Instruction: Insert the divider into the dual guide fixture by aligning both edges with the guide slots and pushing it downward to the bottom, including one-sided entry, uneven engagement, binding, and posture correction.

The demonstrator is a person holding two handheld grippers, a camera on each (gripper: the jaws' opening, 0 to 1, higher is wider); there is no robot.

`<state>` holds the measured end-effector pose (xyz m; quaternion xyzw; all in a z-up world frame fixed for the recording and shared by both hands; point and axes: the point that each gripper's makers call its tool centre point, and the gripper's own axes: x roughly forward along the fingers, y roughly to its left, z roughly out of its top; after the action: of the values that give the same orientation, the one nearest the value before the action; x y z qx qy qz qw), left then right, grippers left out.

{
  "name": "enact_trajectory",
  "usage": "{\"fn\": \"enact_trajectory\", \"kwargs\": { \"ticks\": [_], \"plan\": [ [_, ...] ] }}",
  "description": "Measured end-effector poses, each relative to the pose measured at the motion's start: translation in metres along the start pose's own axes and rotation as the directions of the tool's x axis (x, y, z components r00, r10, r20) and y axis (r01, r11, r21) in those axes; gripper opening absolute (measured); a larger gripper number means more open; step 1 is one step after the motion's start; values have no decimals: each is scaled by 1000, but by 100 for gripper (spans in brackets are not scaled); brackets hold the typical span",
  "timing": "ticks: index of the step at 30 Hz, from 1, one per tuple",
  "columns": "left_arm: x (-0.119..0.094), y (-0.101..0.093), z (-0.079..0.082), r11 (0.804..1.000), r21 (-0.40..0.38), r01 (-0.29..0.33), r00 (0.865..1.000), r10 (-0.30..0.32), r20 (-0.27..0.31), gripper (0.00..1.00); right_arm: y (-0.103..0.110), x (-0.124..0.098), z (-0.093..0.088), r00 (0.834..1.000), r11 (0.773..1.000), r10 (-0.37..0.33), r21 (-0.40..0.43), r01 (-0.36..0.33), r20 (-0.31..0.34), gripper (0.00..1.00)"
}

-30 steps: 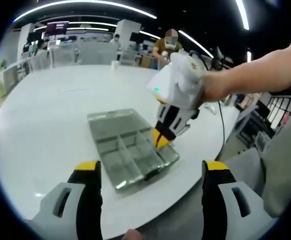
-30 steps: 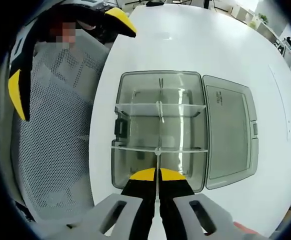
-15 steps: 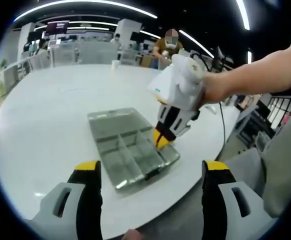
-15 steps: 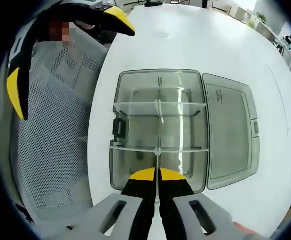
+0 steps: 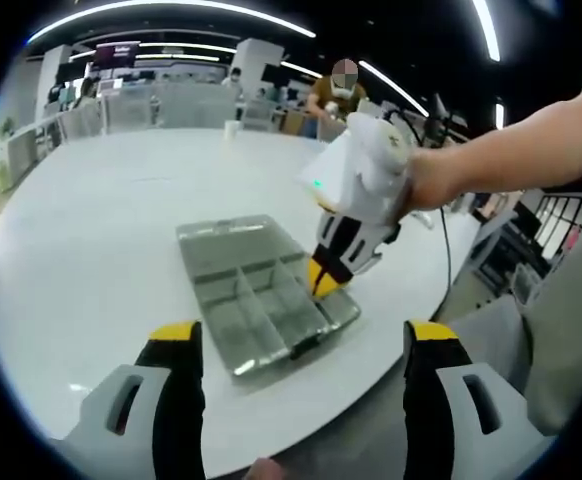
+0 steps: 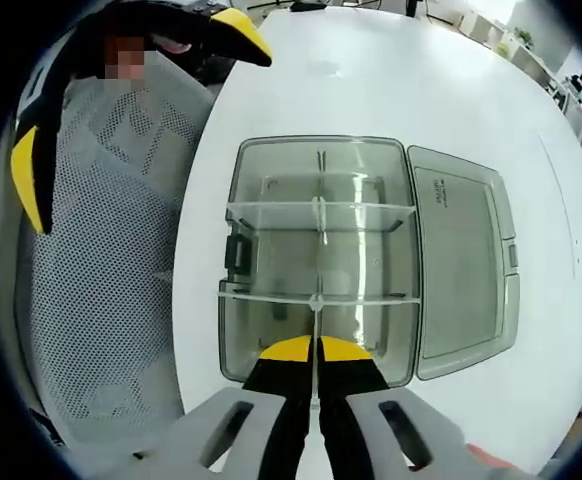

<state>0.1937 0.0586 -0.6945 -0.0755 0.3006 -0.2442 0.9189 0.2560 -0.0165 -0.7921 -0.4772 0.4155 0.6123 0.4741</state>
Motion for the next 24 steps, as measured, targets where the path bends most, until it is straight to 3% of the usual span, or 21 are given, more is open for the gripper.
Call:
{"fn": "enact_trajectory", "kwargs": {
  "ticks": [24],
  "plan": [
    [-3, 2, 1, 1000, 0, -3, 1000, 3, 12, 80, 0, 2, 0, 1000, 1000, 2, 4, -2, -20, 0]
  ]
}}
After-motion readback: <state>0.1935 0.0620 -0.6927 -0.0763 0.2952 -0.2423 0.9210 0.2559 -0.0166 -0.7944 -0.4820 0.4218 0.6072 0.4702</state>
